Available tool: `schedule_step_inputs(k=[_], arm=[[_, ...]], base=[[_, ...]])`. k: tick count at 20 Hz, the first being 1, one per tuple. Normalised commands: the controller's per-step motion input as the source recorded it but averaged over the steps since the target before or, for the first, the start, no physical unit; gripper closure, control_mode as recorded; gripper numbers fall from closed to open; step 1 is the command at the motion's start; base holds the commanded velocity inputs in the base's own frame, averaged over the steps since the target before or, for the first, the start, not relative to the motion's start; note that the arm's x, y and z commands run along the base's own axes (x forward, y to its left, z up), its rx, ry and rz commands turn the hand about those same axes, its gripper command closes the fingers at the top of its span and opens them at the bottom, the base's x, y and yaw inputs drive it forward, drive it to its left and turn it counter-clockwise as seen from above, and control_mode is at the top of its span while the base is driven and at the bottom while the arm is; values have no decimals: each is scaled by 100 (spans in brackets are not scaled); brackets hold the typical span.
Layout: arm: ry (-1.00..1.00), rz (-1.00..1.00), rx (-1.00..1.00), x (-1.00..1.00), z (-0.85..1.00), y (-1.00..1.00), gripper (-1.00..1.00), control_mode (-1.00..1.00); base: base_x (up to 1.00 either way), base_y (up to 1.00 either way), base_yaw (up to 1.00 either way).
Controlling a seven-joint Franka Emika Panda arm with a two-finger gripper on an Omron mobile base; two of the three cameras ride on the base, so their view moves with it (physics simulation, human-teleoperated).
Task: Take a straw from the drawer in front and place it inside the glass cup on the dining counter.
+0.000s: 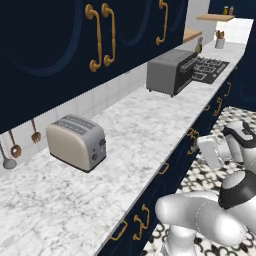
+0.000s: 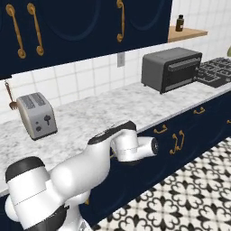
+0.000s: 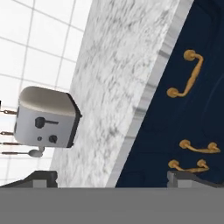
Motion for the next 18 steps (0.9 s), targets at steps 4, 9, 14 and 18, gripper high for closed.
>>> schedule_step_inputs(k=[4, 9, 14, 18], arm=[[0, 0, -3, 0, -1, 6, -100, -100], [1, -3, -8, -4, -8, 29, -100, -100], [1, -2, -1, -2, -4, 9, -100, 100], [0, 0, 0, 0, 0, 0, -100, 100]], base=[[0, 0, 0], [0, 0, 0], [-3, 40, -14], [0, 38, -25]])
